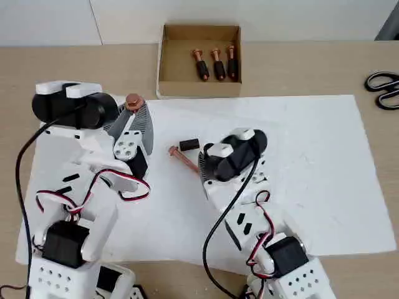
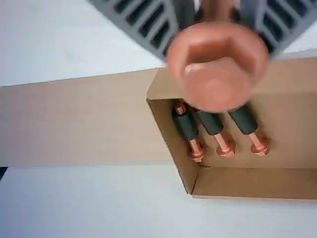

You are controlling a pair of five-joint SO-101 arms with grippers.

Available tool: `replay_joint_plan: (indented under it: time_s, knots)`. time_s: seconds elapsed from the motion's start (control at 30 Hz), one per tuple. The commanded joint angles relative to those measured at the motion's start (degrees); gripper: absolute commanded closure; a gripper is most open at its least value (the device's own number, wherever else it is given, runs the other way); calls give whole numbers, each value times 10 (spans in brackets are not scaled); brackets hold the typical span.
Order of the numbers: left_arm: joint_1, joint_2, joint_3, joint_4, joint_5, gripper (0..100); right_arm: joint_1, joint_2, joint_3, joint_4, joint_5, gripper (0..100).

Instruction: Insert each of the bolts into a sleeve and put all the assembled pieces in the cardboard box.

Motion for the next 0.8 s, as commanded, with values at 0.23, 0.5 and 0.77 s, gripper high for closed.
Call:
replay_joint_plan:
  time_s: [0.23, 0.5, 0.77]
  knots:
    - [11, 7, 2, -97, 99, 994, -30, -12, 96, -107, -10, 992]
    - [59, 4, 77, -98, 99, 994, -65, -12, 107, -133, -63, 992]
    - [62, 4, 85, -94, 99, 994, -65, -12, 107, -133, -62, 992]
